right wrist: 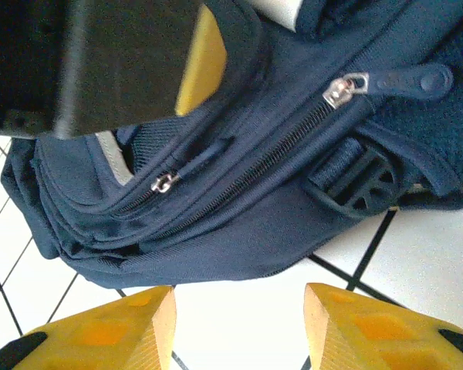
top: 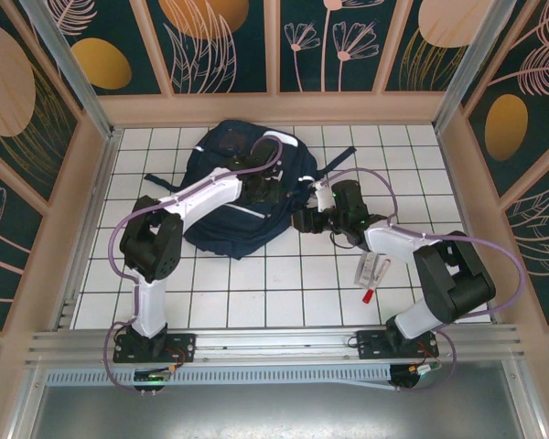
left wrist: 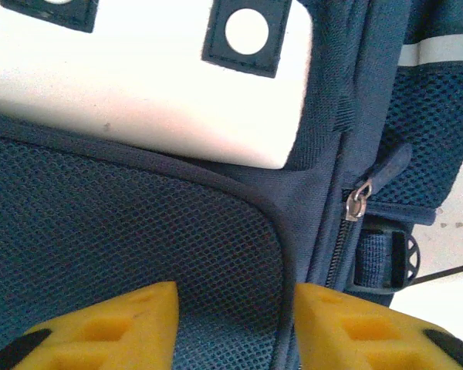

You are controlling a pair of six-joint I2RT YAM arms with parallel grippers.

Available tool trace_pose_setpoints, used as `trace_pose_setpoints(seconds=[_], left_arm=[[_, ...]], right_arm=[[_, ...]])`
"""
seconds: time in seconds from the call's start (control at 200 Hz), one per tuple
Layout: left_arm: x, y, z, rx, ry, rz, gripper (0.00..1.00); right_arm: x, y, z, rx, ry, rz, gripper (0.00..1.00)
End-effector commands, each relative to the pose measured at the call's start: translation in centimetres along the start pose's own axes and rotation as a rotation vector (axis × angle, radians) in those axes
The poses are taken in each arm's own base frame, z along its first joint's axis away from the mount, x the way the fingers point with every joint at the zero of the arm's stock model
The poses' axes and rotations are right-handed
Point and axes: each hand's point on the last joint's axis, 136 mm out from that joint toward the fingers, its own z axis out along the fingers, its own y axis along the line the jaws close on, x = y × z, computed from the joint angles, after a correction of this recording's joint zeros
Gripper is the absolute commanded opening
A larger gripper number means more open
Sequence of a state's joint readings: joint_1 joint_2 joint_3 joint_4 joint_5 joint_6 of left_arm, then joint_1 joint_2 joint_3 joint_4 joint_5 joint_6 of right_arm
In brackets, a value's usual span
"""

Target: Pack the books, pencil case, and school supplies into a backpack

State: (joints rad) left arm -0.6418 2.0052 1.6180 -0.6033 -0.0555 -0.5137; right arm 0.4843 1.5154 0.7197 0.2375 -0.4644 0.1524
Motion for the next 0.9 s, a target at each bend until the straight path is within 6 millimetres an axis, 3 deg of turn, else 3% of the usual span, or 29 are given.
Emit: trace_pose_setpoints(seconds=[0.0, 0.28, 0.395, 0.515, 0.666, 0.896], left_arm=[[0.1, 0.2, 0.5, -0.025, 0.022, -0.028, 0.47], [0.5, 1.3, 2.9, -0.101, 0.049, -0.007, 0.44], [0.2, 1.7, 3.3, -0.15, 0.073, 0.003, 0.18], [-0.8, 0.4, 1.7, -0.098, 0.07, -0.009, 0.0], [-2.0, -1.4, -1.6, 0.001, 0.042, -0.036, 0.0], [-2.2, -2.3, -4.0, 0.066, 0.036, -0.053, 0.0]], right_arm=[[-2.1, 1.0, -0.6, -0.008, -0.086, -0.115, 0.47], [-0.6, 2.0, 0.1, -0.053, -0.067, -0.219, 0.47], [0.2, 3.7, 0.1, -0.163, -0.075, -0.389, 0.48], [1.3, 5.0, -0.1, -0.249, -0.12, -0.586, 0.48], [1.0, 5.8, -0.2, -0.291, -0.207, -0.783, 0.48], [-1.3, 5.3, 2.0, -0.267, -0.286, -0.882, 0.49]])
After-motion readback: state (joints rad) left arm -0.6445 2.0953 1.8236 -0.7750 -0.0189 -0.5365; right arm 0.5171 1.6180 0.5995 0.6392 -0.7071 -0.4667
